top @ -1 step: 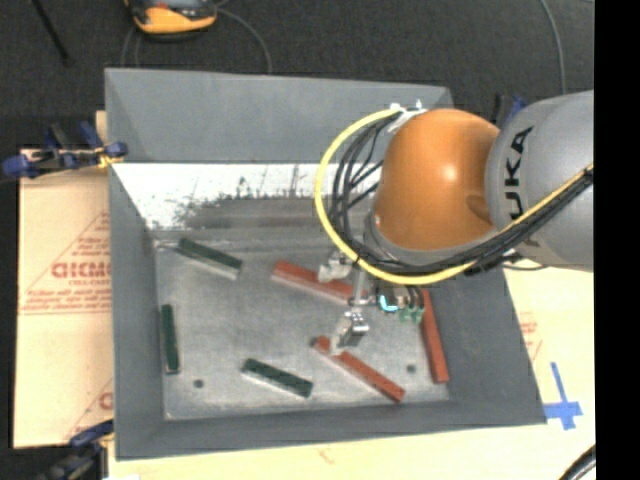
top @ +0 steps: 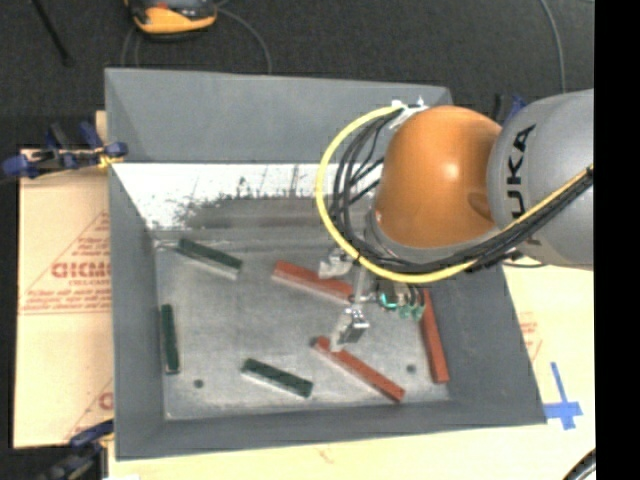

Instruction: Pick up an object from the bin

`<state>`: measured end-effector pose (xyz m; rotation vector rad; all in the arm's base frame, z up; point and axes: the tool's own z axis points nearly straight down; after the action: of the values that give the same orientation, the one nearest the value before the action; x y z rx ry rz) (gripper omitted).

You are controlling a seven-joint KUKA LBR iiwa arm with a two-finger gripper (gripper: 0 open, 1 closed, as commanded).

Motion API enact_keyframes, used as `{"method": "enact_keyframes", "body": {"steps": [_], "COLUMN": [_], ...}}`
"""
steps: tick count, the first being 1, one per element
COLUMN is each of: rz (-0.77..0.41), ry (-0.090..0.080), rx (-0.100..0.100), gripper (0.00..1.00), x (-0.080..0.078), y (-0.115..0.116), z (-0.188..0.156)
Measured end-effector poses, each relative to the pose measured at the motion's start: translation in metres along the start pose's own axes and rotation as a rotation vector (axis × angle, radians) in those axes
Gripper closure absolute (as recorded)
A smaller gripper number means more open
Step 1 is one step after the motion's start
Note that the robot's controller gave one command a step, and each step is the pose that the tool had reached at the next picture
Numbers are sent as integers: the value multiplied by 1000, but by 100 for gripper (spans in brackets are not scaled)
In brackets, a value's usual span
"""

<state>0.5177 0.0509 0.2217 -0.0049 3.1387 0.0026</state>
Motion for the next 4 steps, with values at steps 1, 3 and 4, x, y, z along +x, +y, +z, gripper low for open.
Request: {"method": "enact_keyframes", "body": {"steps": [1, 3, 4], "rz": [3, -61, 34], "ry": [-8, 2, 2], "rx": [-1, 2, 4], "gripper": [0, 0, 100], "x": [-5, 10, 33], "y": [3, 30, 50], "z": [48, 136, 142]}}
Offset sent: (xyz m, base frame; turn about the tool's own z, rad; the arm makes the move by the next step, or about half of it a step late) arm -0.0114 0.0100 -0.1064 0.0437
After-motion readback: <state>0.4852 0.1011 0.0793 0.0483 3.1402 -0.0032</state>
